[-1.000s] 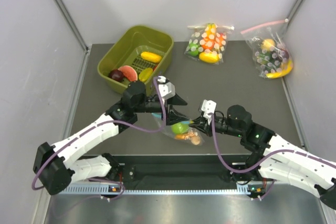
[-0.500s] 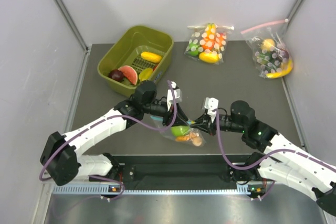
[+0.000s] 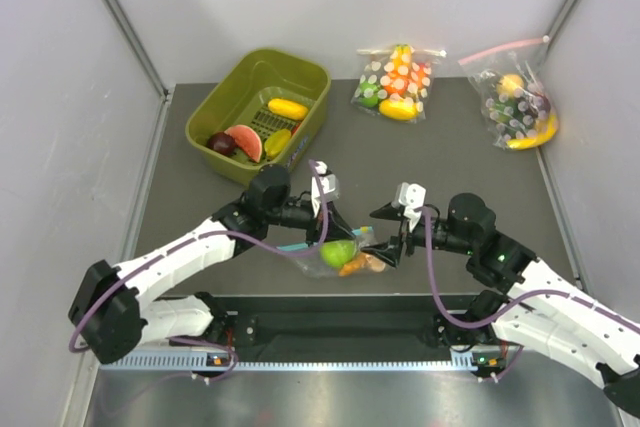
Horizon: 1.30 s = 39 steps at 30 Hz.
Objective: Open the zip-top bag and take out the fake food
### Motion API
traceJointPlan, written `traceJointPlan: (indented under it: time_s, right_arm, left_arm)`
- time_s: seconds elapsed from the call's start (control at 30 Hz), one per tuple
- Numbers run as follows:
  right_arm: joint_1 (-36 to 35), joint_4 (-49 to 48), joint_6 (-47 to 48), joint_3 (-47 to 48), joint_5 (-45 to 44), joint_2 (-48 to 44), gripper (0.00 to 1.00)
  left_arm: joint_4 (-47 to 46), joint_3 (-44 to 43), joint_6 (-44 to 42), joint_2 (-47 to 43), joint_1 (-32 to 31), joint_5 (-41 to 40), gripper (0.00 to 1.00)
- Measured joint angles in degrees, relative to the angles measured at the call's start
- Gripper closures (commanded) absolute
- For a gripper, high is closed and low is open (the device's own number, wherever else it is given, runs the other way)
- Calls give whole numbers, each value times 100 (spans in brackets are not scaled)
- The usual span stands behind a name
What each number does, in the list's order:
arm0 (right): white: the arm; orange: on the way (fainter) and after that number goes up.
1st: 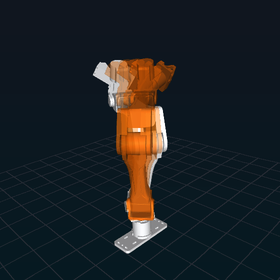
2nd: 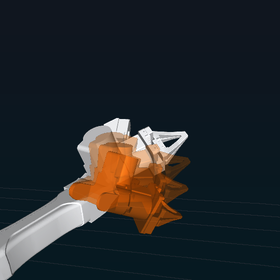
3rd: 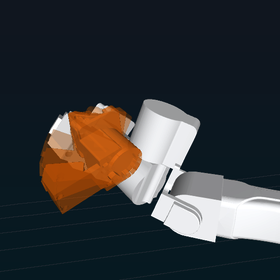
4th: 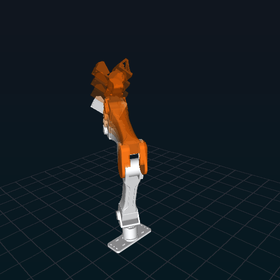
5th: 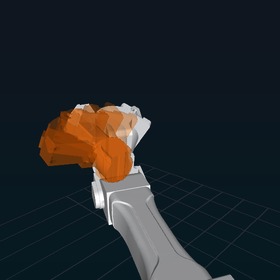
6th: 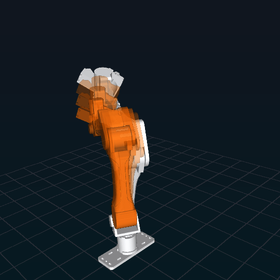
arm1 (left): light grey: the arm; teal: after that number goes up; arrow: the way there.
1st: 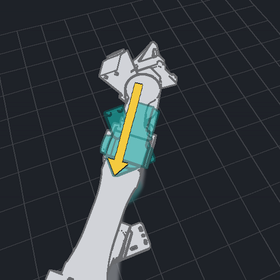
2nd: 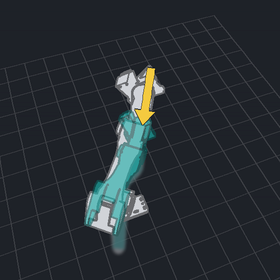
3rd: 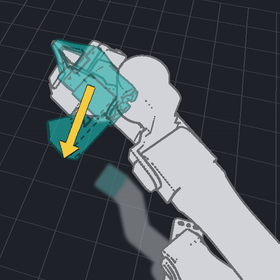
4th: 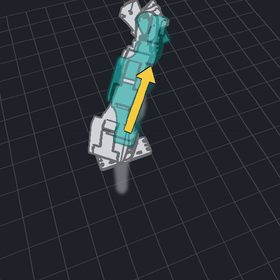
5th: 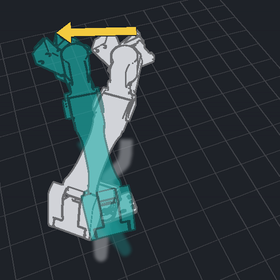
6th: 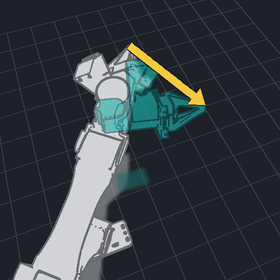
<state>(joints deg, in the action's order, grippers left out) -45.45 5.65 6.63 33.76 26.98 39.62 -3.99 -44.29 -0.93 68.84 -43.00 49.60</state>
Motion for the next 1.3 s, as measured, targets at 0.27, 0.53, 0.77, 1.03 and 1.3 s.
traceJointPlan:
  time_s: [0.27, 0.53, 0.77, 1.03, 1.3]
  right_arm:
    - [0, -352, -136, -348, 13, 168, 23]
    - [0, -737, -236, -540, 26, 37, 45]
    - [0, -1049, -304, -713, 11, -175, 100]
    - [0, -1078, -323, -713, 39, -79, 100]
    - [2, -1073, -323, -713, 146, 184, 100]
  left_arm:
    - [-1141, 387, 752, -483, 0, -76, 100]
    - [-1797, 468, 1241, -317, 0, 186, 100]
    - [-1884, 466, 1316, -192, -2, 374, 63]
    - [-1786, 466, 1231, -181, -44, 136, 35]
    - [-1613, 308, 780, -236, -396, -802, 33]
